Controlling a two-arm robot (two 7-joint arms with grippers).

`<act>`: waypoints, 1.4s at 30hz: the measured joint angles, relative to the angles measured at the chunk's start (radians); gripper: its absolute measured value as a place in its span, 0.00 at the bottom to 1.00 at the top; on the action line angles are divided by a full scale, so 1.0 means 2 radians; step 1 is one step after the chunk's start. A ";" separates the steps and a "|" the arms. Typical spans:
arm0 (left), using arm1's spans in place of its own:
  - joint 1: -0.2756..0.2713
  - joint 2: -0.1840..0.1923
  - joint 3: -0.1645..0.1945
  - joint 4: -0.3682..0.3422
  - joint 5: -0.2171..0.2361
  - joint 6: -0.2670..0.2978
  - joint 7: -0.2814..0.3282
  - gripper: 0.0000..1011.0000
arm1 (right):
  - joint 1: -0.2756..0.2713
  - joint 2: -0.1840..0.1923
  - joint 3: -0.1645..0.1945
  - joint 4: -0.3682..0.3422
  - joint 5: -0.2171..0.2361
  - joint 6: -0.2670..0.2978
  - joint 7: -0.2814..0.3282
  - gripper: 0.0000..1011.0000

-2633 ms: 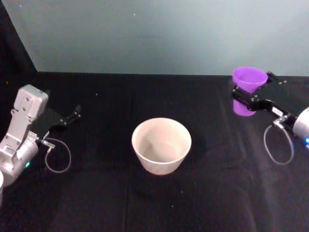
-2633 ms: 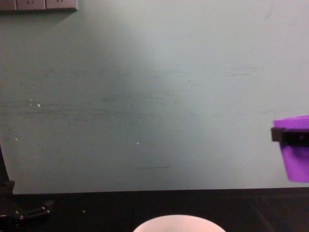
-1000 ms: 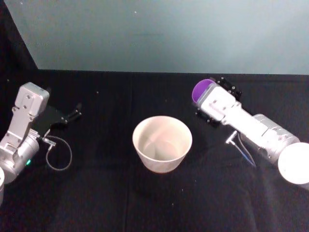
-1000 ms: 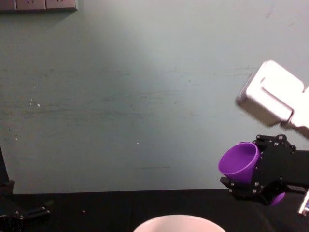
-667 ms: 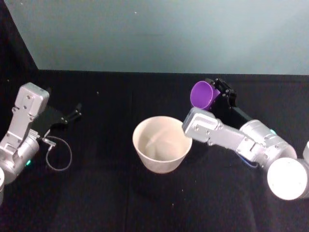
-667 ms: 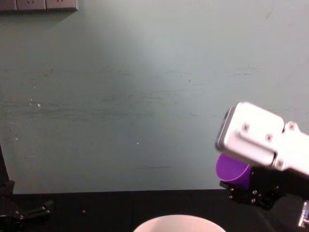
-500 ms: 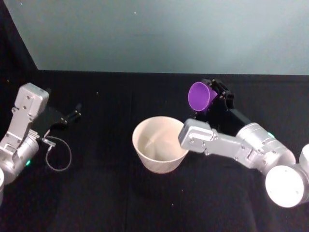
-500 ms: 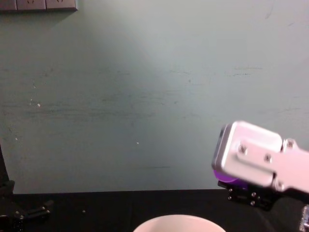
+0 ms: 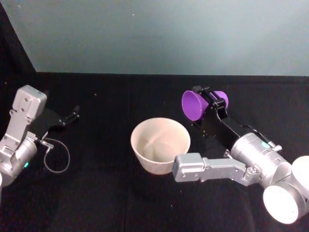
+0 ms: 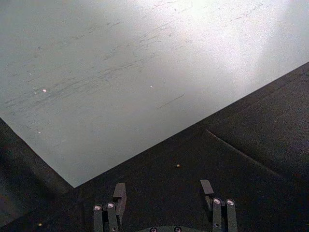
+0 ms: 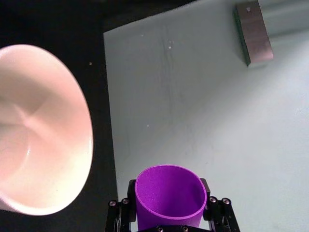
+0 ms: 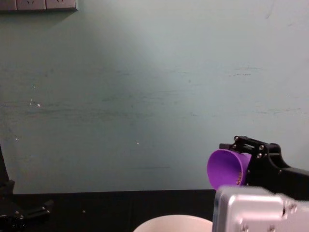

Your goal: Pick up the cup and pour the mung beans from the cup into the bowl.

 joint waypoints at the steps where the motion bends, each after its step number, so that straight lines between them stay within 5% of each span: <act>1: 0.000 0.000 0.000 0.000 0.000 0.000 0.000 0.99 | 0.001 0.001 -0.002 -0.001 -0.008 0.000 0.000 0.73; 5: 0.000 0.000 0.000 0.000 0.000 0.000 0.000 0.99 | 0.004 0.004 -0.013 -0.004 -0.047 0.008 0.001 0.73; 12: 0.000 0.000 0.000 0.000 0.000 0.000 0.000 0.99 | 0.004 0.002 -0.017 -0.005 -0.079 0.015 0.002 0.73; 42: 0.000 0.000 0.000 0.000 0.000 0.000 0.000 0.99 | 0.001 -0.008 -0.004 -0.002 -0.146 0.003 0.008 0.73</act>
